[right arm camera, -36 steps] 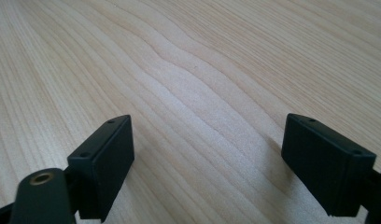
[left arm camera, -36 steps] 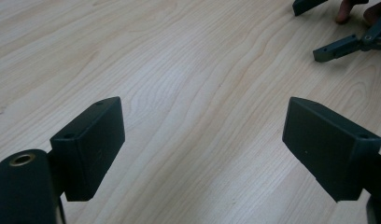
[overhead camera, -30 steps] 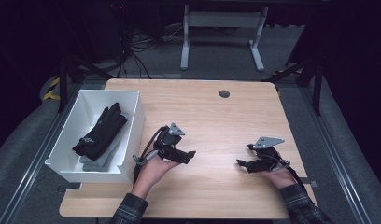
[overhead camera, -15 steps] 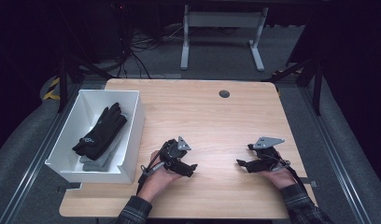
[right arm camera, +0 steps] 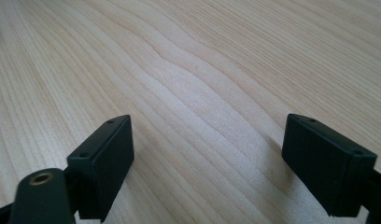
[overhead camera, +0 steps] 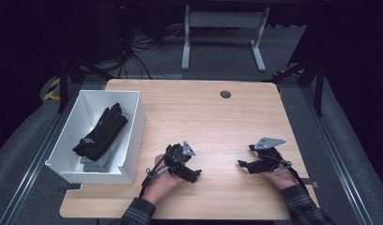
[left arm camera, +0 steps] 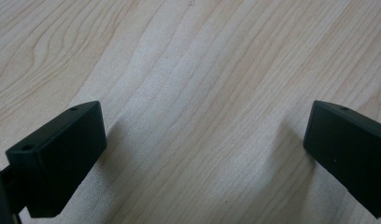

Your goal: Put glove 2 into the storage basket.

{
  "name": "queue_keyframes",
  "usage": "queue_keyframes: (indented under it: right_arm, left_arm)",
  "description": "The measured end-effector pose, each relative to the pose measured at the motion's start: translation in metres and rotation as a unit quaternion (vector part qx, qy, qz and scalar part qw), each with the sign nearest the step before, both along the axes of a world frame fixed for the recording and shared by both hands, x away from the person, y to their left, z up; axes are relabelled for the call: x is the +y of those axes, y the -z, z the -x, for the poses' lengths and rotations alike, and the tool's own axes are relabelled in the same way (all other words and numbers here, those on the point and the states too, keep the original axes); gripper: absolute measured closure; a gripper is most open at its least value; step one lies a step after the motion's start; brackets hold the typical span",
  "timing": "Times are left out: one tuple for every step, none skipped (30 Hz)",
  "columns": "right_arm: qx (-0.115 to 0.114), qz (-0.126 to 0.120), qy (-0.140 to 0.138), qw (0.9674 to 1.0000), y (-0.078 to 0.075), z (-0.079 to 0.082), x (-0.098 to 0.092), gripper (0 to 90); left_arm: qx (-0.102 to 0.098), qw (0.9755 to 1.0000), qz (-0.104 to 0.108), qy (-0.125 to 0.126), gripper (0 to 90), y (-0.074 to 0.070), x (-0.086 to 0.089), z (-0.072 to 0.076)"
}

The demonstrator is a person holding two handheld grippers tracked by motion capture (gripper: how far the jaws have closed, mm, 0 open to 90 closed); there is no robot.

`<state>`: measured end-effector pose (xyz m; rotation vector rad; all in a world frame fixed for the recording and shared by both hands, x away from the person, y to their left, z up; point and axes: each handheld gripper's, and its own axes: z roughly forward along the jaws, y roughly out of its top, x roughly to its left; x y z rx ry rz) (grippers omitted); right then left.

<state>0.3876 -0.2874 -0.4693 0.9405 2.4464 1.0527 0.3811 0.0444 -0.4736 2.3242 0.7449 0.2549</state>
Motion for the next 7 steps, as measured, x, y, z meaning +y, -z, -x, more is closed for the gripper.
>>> queue_keyframes:
  right_arm:
    - [0.000,0.000,0.000,1.0000,0.0000,0.0000,0.0000,17.4]
    - [0.000,0.000,0.000,1.0000,0.0000,0.0000,0.0000,17.4]
    - [0.000,0.000,0.000,1.0000,0.0000,0.0000,0.0000,17.4]
    - [0.000,0.000,-0.001,1.0000,0.0000,-0.0001,0.0000,17.3]
    - [0.000,0.000,0.000,1.0000,0.0000,0.0000,0.0000,17.3]
    - [0.000,0.000,-0.001,1.0000,0.0000,-0.0001,0.0000,17.3]
    - [0.000,0.000,-0.001,1.0000,0.0000,-0.0001,0.0000,17.3]
  left_arm:
    - [-0.005,1.0000,0.006,0.004,0.0,0.0014,0.0017,0.0002]
    - [-0.006,0.9999,0.011,0.004,0.0,0.0023,0.0028,0.0010]
    - [-0.009,0.9998,0.014,0.005,0.0,0.0030,0.0034,0.0011]
    - [-0.009,0.9998,0.014,0.006,0.0,0.0029,0.0035,0.0011]
    - [-0.009,0.9998,0.014,0.006,0.0,0.0029,0.0035,0.0011]
    - [-0.010,0.9998,0.015,0.007,0.0,0.0031,0.0034,0.0008]
    - [-0.010,0.9998,0.016,0.007,0.0,0.0031,0.0034,0.0008]
